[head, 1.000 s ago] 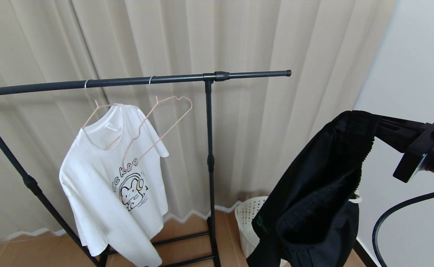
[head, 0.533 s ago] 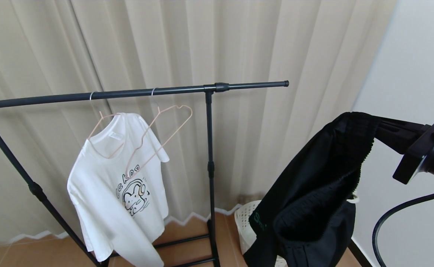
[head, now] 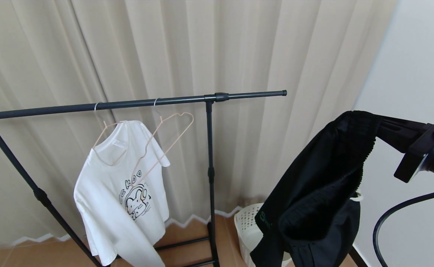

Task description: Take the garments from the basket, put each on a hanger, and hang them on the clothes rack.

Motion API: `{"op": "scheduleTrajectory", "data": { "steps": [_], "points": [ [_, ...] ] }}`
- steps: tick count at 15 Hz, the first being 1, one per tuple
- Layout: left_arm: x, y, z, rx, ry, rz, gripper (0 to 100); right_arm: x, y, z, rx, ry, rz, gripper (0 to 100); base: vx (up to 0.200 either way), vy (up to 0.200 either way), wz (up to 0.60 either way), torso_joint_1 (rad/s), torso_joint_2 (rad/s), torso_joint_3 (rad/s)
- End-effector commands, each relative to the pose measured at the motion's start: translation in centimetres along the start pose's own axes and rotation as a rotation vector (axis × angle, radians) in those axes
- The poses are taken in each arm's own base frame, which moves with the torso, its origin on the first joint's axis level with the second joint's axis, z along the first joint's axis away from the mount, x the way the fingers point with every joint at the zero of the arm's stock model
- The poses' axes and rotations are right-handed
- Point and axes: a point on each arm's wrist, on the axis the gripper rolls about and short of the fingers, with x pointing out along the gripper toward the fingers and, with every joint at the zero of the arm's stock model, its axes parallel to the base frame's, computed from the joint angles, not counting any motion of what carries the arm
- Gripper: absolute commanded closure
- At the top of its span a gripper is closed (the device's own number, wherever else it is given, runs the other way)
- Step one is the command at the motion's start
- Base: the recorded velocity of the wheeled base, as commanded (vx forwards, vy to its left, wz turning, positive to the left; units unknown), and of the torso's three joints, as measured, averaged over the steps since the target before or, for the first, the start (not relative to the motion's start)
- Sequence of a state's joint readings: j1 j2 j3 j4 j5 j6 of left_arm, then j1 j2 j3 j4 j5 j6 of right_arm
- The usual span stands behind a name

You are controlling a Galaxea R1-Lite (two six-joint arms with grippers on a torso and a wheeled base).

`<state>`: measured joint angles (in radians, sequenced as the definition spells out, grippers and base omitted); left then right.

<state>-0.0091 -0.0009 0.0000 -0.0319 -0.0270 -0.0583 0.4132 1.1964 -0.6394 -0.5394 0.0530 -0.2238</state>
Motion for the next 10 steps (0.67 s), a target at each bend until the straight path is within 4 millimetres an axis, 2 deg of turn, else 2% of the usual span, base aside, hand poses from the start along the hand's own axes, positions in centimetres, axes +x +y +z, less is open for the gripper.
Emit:
{"op": "scheduleTrajectory", "data": {
  "steps": [1, 3, 6, 10],
  "points": [
    [0.01, 0.0, 0.0, 0.002, 0.001, 0.001, 0, -0.39, -0.05, 0.28, -0.001, -0.016, -0.003, 100, 0.0, 0.0, 0.0, 0.061, -0.2, -0.08],
    [0.01, 0.0, 0.0, 0.002, 0.001, 0.001, 0, -0.4, -0.29, 0.22, -0.001, -0.013, -0.017, 100, 0.0, 0.0, 0.0, 0.0, 0.0, 0.0],
    [0.01, 0.0, 0.0, 0.006, 0.001, 0.001, 0, -0.45, -0.36, 0.19, -0.001, -0.012, -0.021, 100, 0.0, 0.0, 0.6, 0.002, 0.0, 0.001],
    [0.01, 0.0, 0.0, -0.002, 0.0, 0.001, 0, -0.65, -0.33, 0.14, -0.001, -0.013, -0.02, 100, 0.0, 0.0, 0.0, 0.0, 0.0, 0.0]
  ]
}}
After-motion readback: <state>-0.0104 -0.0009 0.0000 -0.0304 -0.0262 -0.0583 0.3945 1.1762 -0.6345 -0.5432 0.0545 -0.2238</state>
